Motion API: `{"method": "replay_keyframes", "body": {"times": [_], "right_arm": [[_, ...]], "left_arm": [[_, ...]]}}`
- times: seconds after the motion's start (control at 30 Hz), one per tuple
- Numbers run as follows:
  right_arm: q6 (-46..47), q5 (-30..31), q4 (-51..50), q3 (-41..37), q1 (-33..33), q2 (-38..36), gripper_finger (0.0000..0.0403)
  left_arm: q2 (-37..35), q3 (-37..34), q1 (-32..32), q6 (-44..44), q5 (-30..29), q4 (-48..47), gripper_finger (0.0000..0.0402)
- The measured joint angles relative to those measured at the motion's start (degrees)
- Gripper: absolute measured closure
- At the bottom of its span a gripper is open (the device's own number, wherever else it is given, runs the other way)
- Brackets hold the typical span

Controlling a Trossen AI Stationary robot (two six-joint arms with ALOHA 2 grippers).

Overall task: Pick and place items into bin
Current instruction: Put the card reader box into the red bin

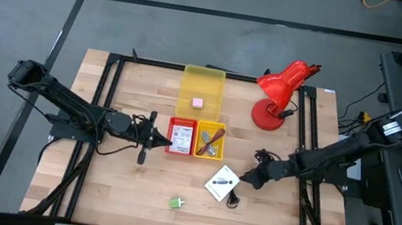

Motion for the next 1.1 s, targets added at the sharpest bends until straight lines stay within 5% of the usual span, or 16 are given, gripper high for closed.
{"method": "replay_keyframes", "body": {"times": [1.1], "right_arm": [[0.0,-1.2,22.2,0.1,0.0,15.1,0.0183]], "left_arm": [[0.0,0.0,0.0,-0.5,0.0,0.0,0.0399]]}}
